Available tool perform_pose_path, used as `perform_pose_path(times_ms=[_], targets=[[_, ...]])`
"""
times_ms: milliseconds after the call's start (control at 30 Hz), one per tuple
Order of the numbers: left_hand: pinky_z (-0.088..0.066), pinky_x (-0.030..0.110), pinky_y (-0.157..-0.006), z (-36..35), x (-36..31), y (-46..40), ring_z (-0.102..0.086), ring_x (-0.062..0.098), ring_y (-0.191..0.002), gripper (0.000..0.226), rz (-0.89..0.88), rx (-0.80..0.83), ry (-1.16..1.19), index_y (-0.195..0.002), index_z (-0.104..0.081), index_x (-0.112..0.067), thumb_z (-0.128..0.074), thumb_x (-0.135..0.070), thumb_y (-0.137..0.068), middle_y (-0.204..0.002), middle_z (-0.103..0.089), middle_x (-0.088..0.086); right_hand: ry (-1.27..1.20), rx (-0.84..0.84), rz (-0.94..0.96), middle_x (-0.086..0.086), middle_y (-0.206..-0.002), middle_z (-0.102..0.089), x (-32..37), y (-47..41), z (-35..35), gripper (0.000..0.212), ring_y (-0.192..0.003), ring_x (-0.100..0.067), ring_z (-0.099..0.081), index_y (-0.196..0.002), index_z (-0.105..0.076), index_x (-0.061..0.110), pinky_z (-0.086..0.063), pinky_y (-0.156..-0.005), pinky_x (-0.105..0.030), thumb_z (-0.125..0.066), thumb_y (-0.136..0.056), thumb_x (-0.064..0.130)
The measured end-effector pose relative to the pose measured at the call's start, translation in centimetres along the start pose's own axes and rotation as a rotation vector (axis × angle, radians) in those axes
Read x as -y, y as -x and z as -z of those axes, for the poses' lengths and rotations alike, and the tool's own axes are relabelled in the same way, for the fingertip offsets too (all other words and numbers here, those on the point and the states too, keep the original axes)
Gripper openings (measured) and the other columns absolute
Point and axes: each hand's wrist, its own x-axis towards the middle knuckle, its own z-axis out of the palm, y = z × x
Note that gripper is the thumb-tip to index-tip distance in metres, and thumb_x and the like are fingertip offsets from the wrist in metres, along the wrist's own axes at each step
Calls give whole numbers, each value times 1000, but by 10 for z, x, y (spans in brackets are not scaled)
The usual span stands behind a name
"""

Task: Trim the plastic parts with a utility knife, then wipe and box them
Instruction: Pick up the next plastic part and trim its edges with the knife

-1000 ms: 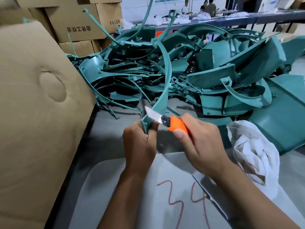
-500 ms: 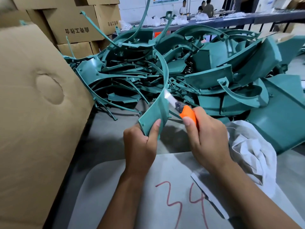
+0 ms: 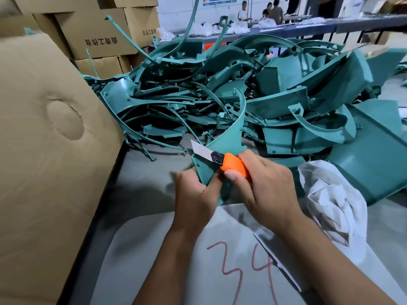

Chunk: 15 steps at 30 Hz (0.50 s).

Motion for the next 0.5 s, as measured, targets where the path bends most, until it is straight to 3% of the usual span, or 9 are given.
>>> perform_pose_path(times_ms=[167, 267, 367, 433, 500], targets=[[-52, 24, -54, 1, 2, 0, -65, 5, -64, 11, -10, 2, -6, -83, -72, -25, -68, -35, -86, -70, -71, -8, 40, -23, -11, 9, -74, -53, 1, 1, -2, 56, -60, -15, -50, -92, -58, 17, -45, -51, -38, -31, -107, 64], [-58, 24, -62, -1, 3, 0, -74, 7, -77, 6, -20, -45, -20, -90, -75, -41, -70, -43, -89, -82, -76, -13, 55, -104, -130, 12, -71, -44, -7, -1, -1, 46, -58, -16, -43, -90, -53, 20, -32, -53, -34, -37, -106, 59], [-62, 29, -72, -1, 4, -1, -76, 9, -90, 15, -30, -96, -38, -103, -74, -37, -69, -45, -91, -96, -78, -16, 80, -112, -300, 12, -63, -36, -21, -2, 4, 43, -56, -22, -40, -82, -41, 21, -25, -57, -34, -38, -105, 57], [-59, 23, -69, 1, 5, -4, -74, 2, -87, 20, -77, -128, -106, -108, -70, -33, -67, -45, -92, -93, -76, -21, 24, -115, -310, 11, -62, -38, -25, -1, 6, 46, -54, -22, -41, -80, -42, 19, -25, -57, -34, -37, -106, 57], [-54, 20, -58, 2, 6, -5, -68, -4, -70, 20, -123, -142, -202, -97, -71, -26, -66, -45, -92, -79, -73, -23, -42, -134, -202, 10, -65, -39, -17, -1, 6, 43, -55, -18, -41, -83, -43, 20, -28, -56, -34, -35, -108, 54]])
